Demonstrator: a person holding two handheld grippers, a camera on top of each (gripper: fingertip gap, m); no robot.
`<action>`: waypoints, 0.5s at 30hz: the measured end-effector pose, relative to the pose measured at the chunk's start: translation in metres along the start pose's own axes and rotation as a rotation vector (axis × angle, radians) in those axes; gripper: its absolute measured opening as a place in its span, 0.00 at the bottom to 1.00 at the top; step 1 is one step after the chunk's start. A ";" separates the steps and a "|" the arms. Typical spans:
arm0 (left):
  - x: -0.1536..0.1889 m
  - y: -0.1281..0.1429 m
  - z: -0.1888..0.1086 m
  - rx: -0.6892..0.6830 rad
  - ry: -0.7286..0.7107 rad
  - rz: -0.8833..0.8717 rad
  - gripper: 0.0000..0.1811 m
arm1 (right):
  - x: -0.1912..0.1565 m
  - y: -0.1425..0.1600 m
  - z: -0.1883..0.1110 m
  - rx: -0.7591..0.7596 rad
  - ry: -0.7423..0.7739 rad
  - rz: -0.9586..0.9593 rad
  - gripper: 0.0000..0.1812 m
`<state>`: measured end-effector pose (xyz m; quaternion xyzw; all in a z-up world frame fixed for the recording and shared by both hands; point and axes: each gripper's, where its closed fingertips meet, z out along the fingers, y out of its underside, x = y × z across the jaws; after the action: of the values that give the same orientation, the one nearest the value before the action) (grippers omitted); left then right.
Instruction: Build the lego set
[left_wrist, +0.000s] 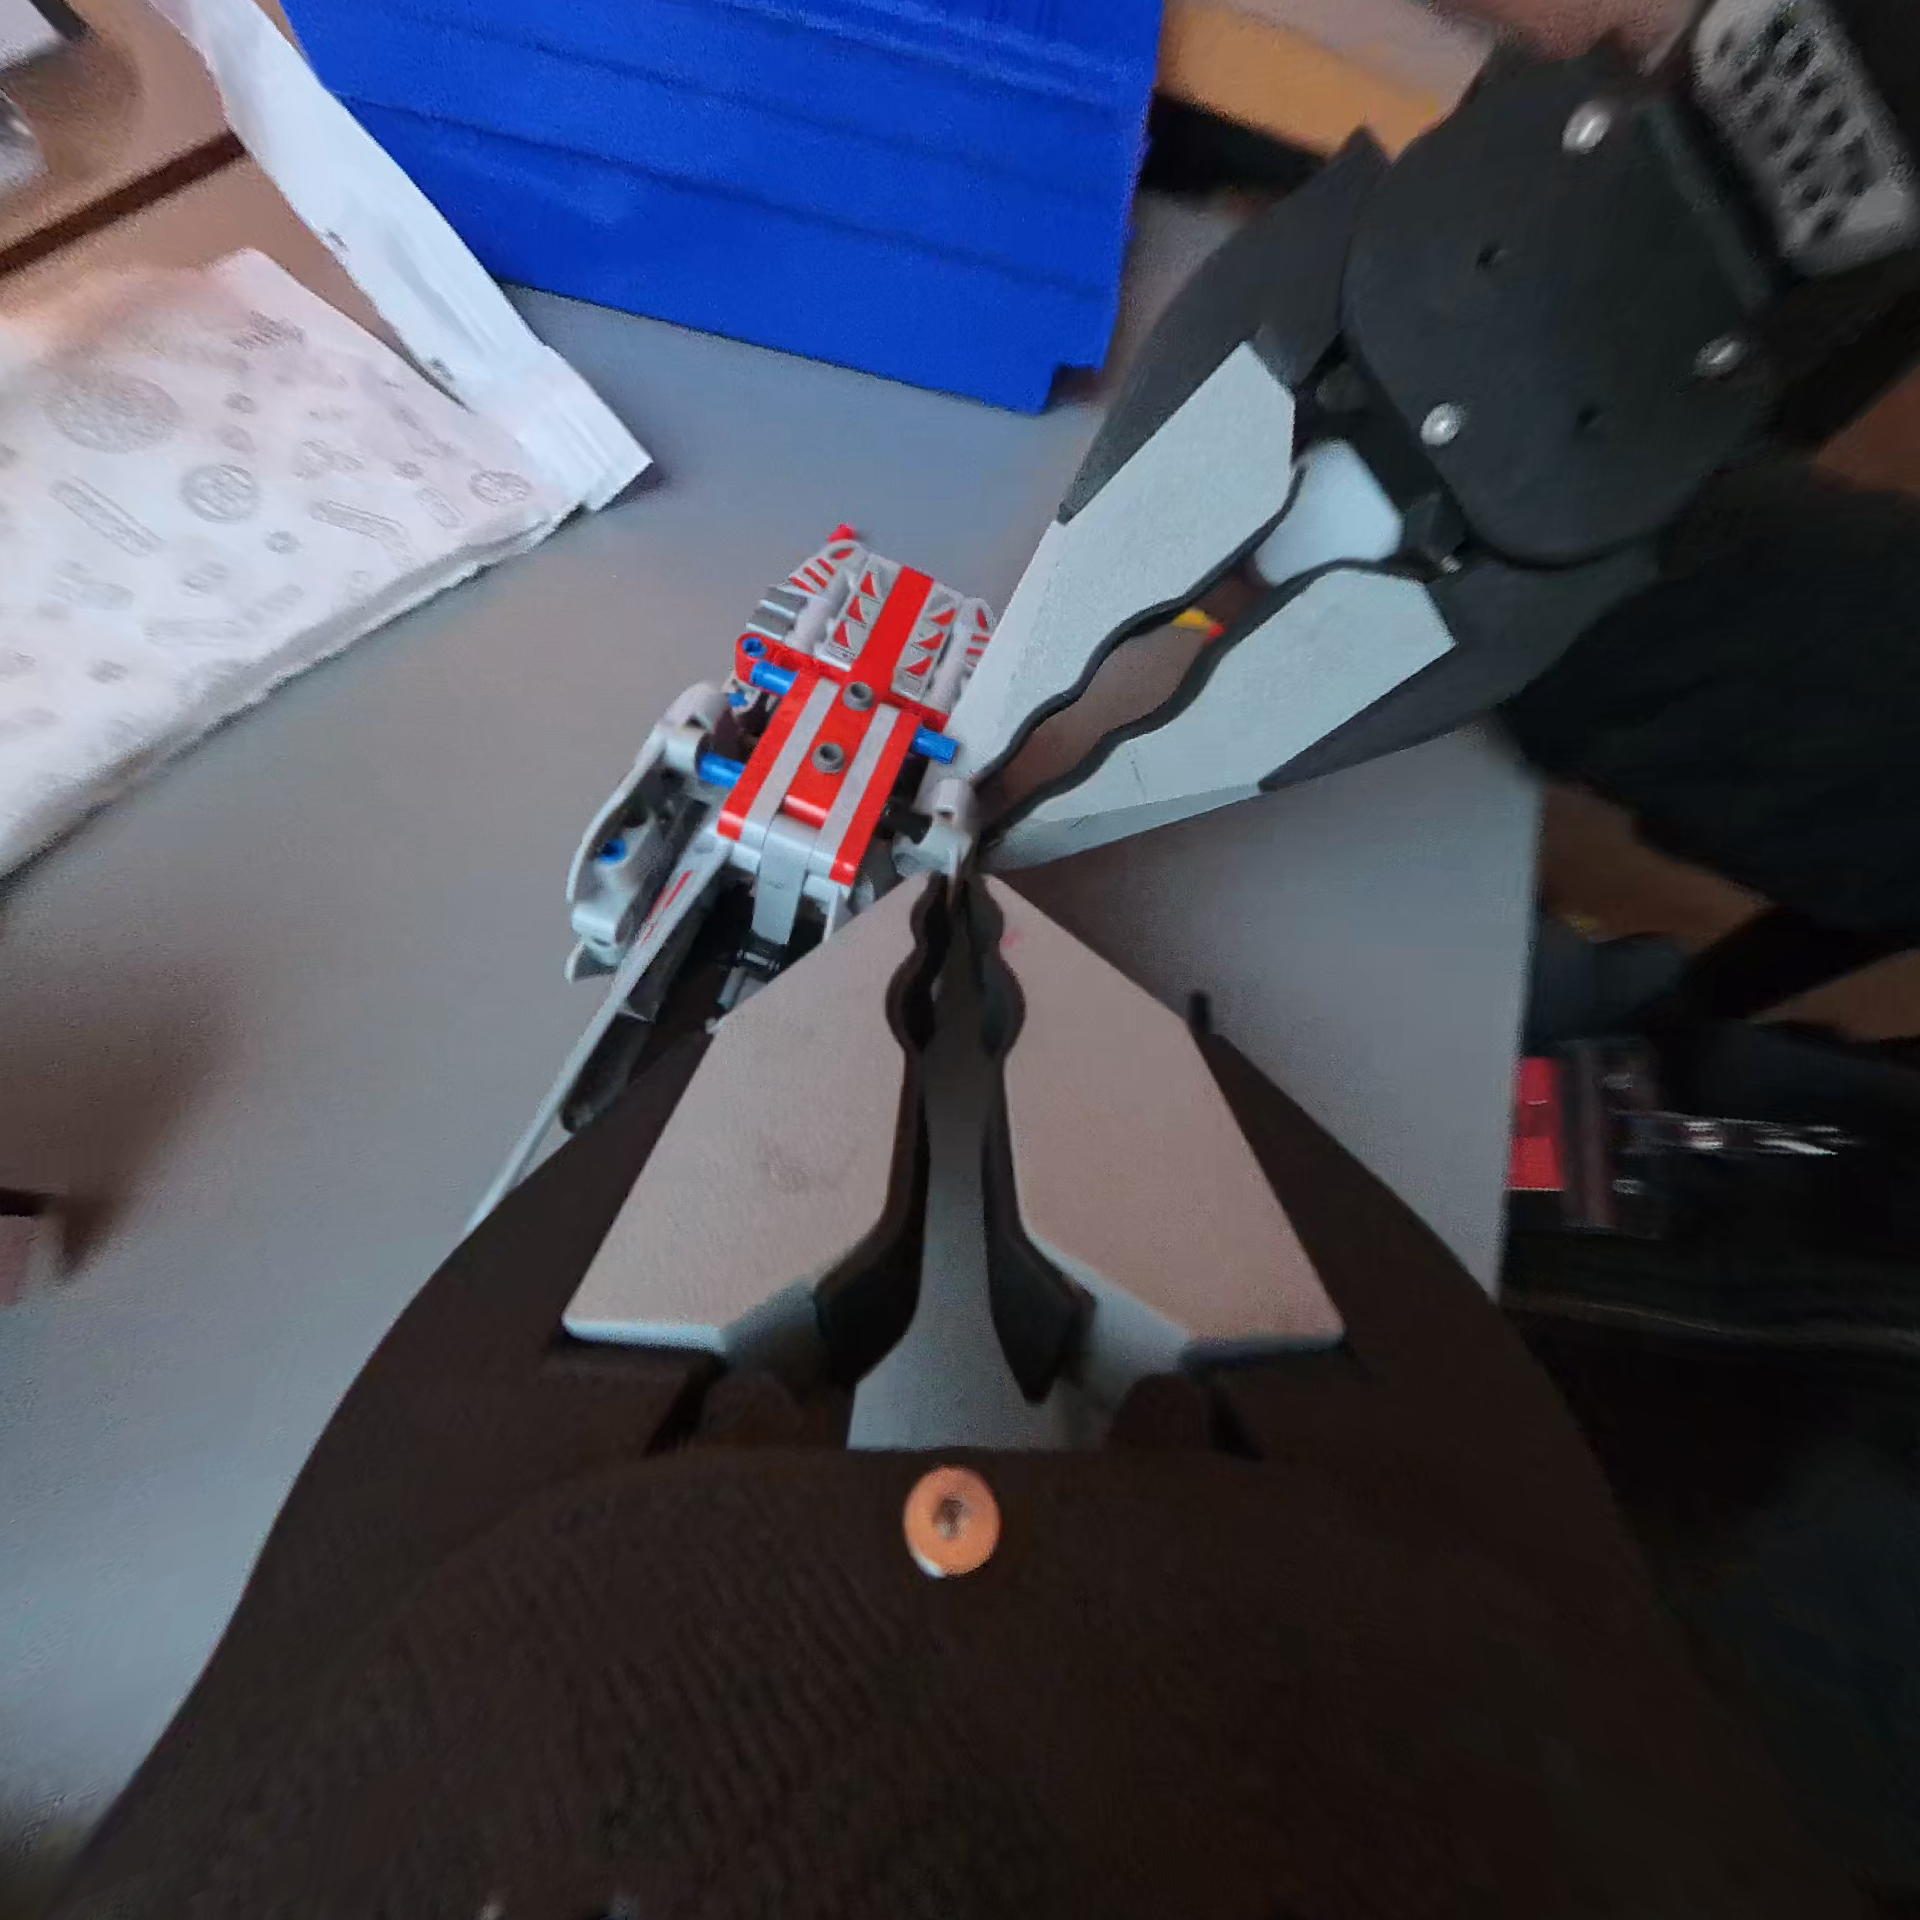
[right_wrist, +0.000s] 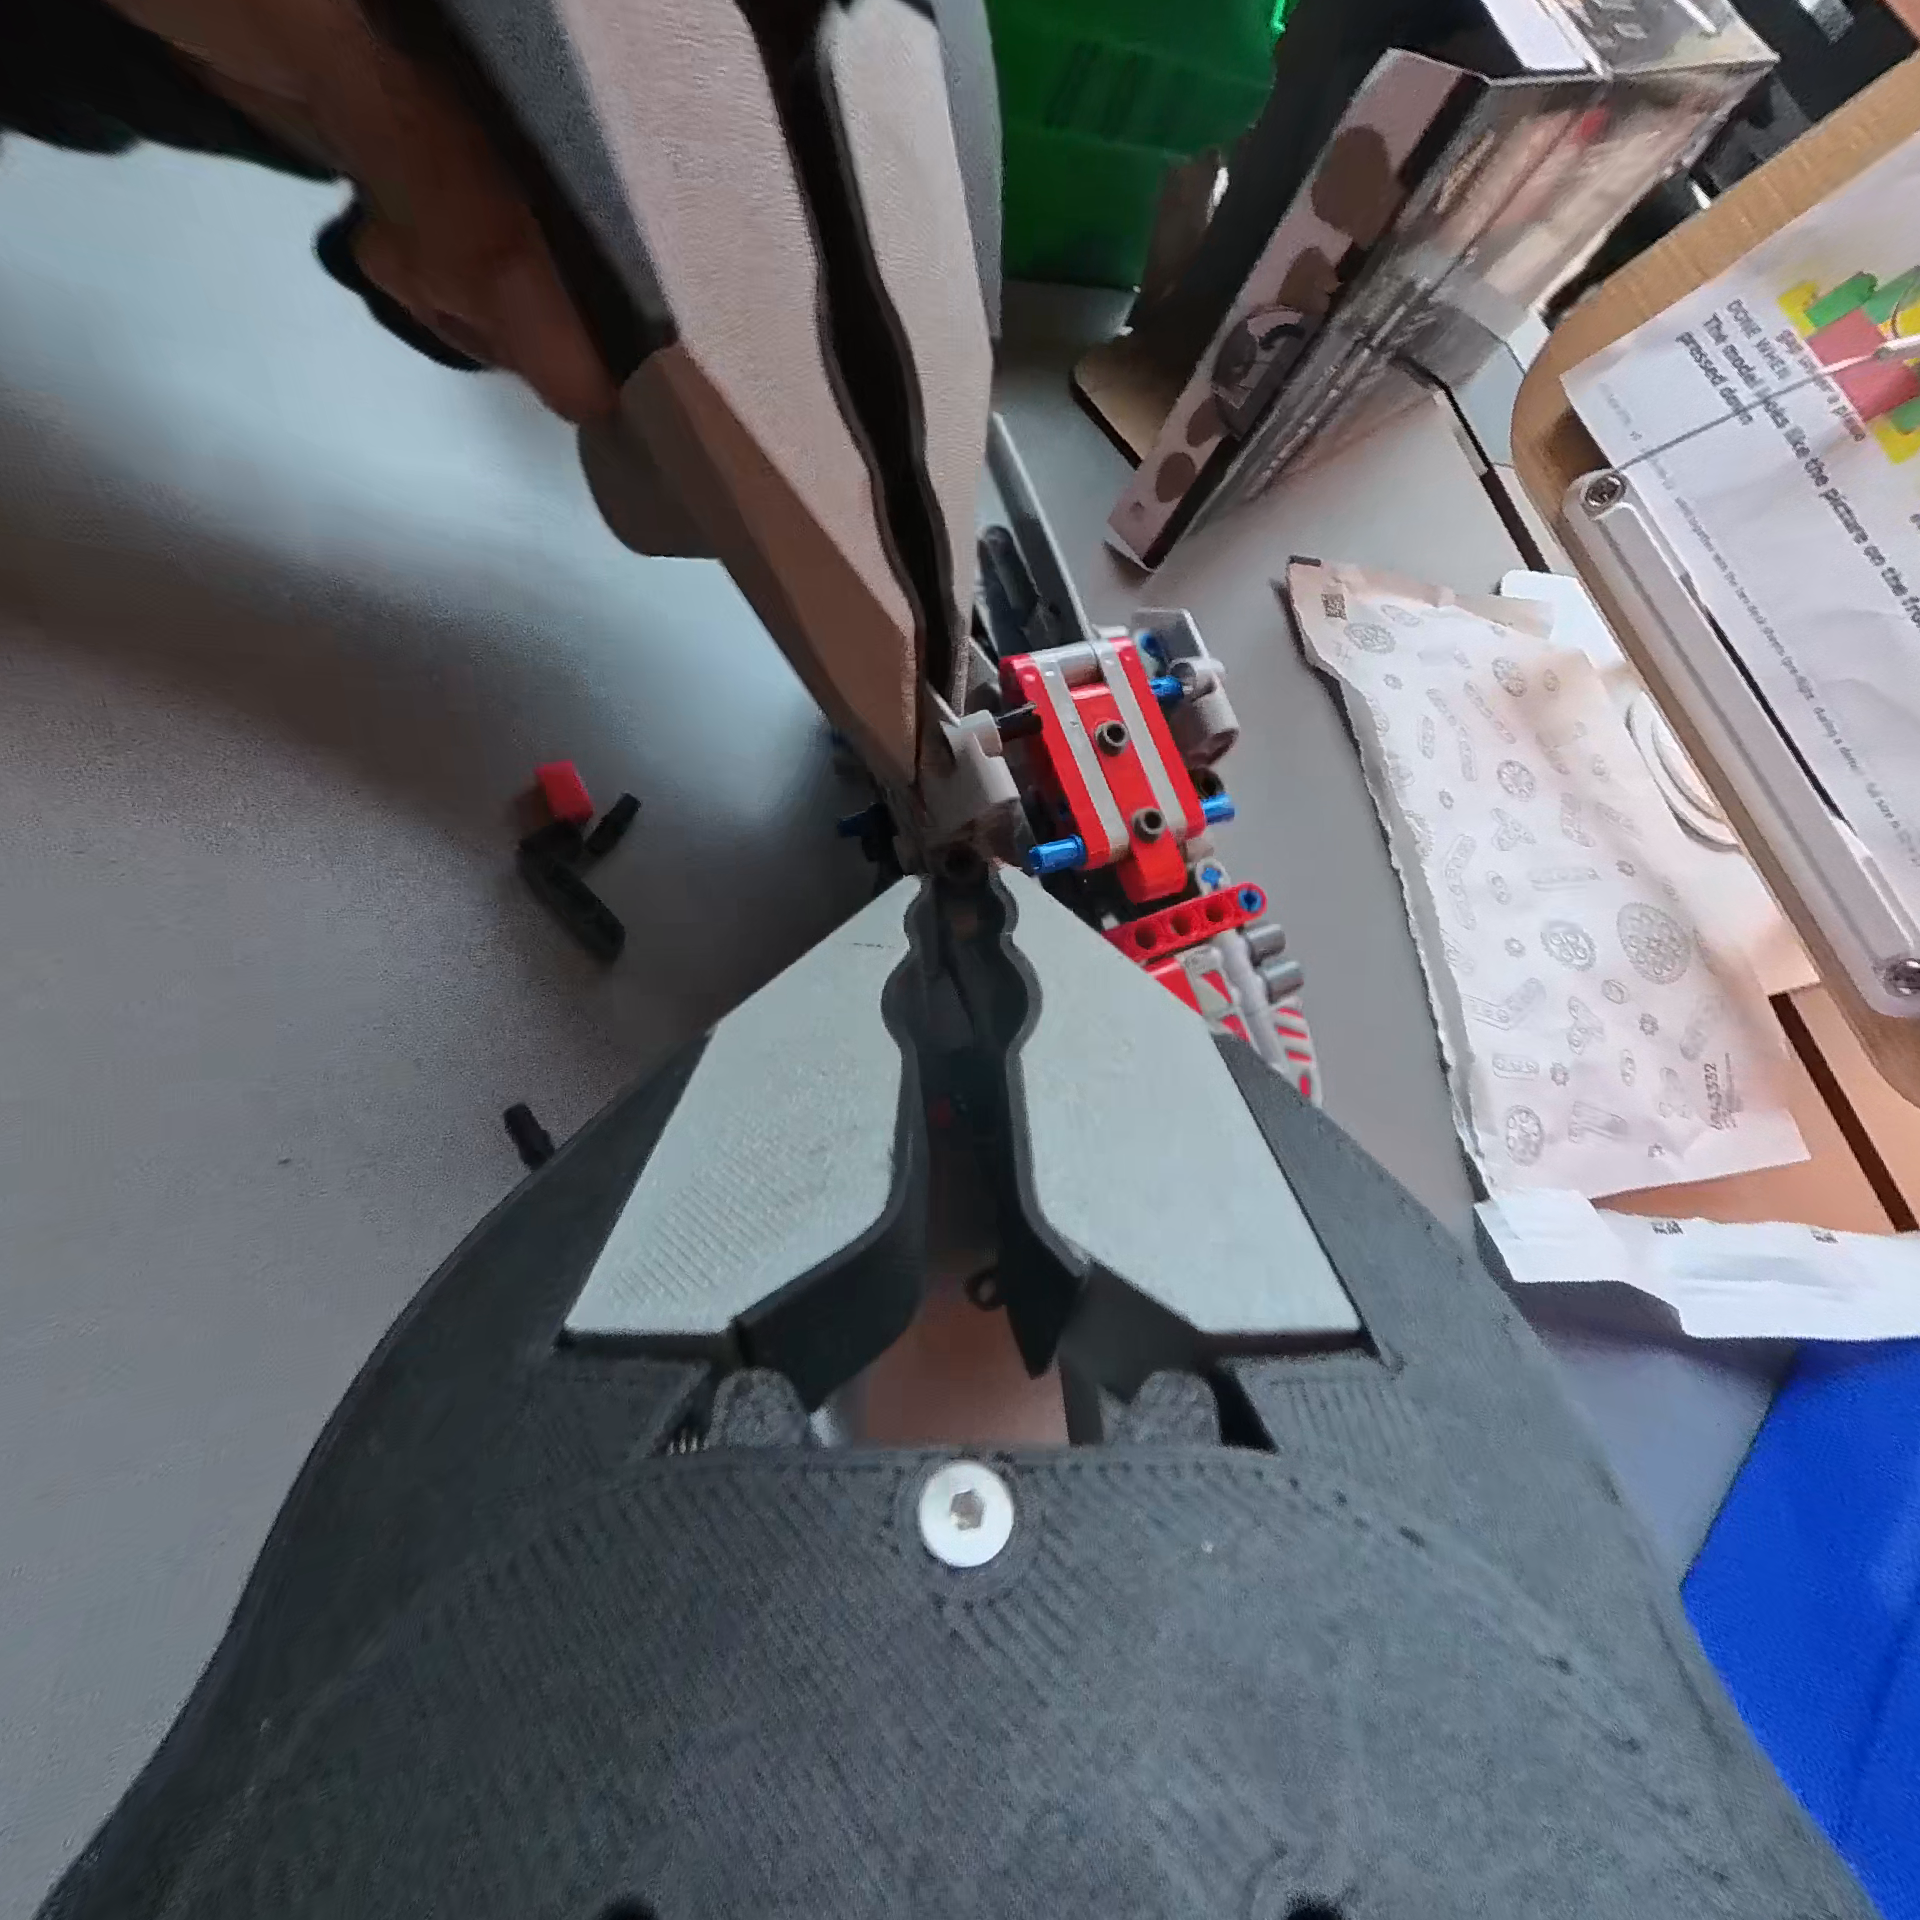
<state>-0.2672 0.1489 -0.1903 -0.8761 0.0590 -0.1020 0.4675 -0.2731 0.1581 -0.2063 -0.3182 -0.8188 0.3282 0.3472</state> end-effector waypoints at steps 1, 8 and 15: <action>0.000 0.000 0.002 -0.035 -0.052 0.049 0.01 | 0.001 0.001 0.000 -0.009 0.009 -0.004 0.03; 0.002 -0.001 0.000 -0.036 -0.037 -0.001 0.01 | -0.001 -0.002 -0.003 0.033 -0.032 0.036 0.03; 0.007 0.000 -0.006 -0.058 -0.069 0.162 0.02 | -0.009 -0.007 -0.009 0.085 -0.120 0.070 0.04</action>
<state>-0.2619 0.1426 -0.1866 -0.8845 0.1166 -0.0319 0.4506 -0.2634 0.1501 -0.1992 -0.3112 -0.8119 0.3932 0.2990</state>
